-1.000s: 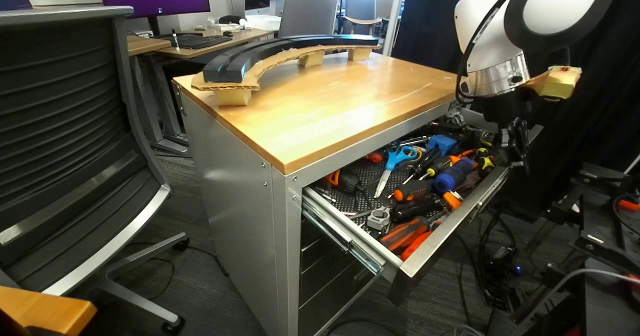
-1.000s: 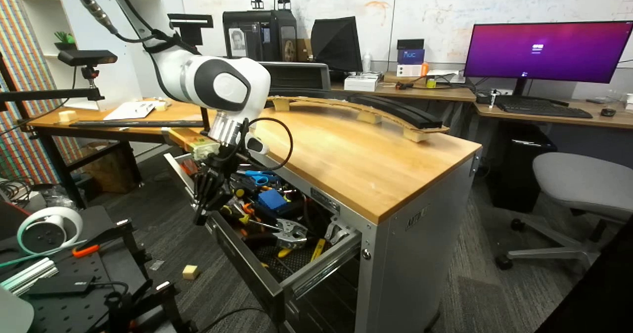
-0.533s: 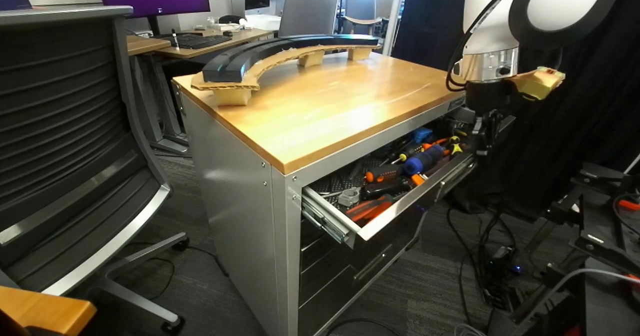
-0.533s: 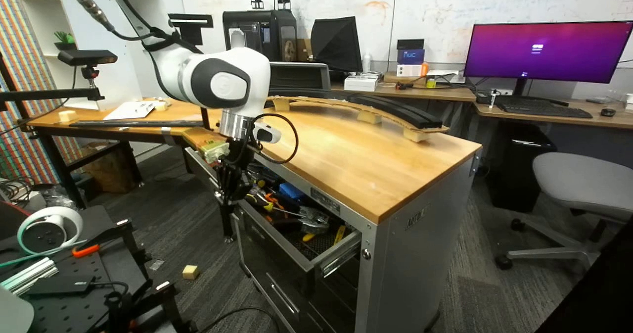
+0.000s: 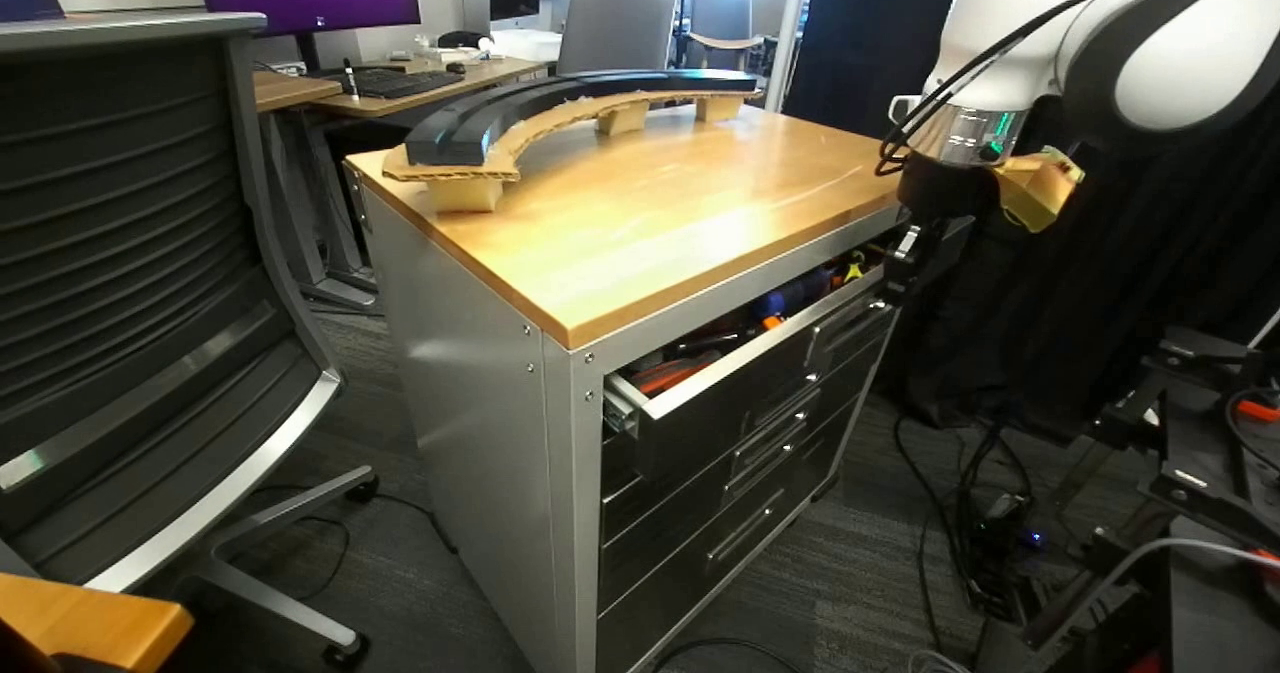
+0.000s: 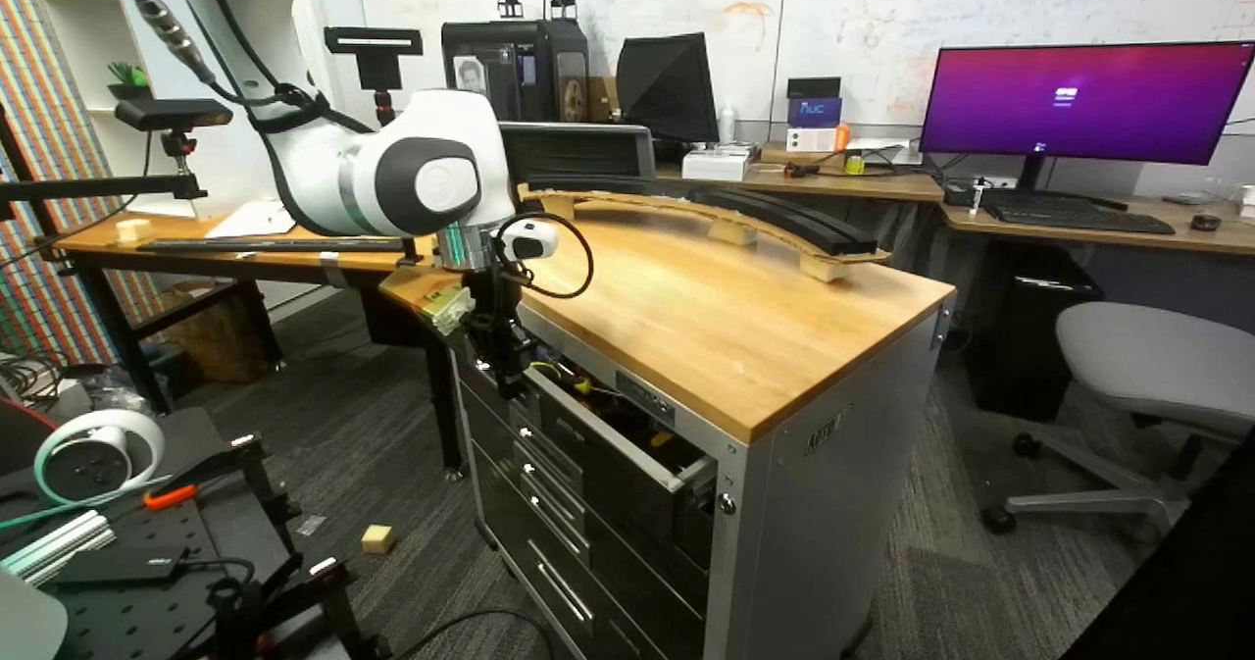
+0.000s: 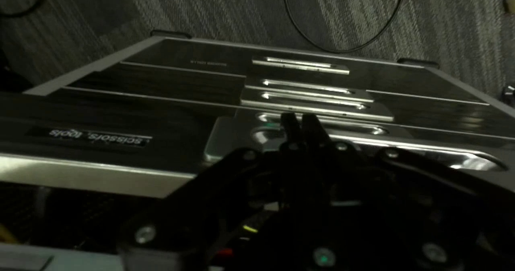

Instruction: Put the screwdriver in the drawer and close it

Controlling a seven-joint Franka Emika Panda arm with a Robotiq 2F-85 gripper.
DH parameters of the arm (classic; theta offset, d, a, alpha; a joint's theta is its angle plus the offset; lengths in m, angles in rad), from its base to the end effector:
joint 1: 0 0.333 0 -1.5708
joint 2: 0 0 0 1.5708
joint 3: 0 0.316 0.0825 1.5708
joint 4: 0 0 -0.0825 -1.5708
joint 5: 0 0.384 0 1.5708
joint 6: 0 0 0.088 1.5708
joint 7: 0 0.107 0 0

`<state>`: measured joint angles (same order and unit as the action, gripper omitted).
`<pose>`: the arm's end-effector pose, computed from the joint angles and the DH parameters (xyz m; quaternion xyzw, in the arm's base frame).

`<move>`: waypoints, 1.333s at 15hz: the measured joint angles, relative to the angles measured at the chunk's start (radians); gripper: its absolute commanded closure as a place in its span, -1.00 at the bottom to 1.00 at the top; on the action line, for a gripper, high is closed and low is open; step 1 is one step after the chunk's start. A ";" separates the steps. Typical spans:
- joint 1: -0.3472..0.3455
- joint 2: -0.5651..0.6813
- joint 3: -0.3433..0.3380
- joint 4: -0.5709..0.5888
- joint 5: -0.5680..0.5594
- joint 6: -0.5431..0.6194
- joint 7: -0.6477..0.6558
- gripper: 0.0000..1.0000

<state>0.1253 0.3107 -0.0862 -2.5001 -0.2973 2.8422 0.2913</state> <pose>0.4663 0.0312 0.1675 0.9980 0.0176 0.0238 0.0558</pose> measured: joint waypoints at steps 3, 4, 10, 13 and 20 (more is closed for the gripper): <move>0.106 0.003 -0.118 -0.023 -0.152 0.125 0.119 0.82; 0.146 0.003 -0.162 -0.027 -0.213 0.160 0.170 0.82; 0.499 0.029 -0.546 -0.001 -0.544 0.334 0.482 0.82; 0.681 0.086 -0.722 -0.006 -0.595 0.389 0.586 0.31; 0.760 -0.026 -0.736 -0.043 -0.580 0.131 0.518 -0.72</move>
<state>0.8851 0.2848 -0.8217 -2.5434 -0.8773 2.9733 0.8097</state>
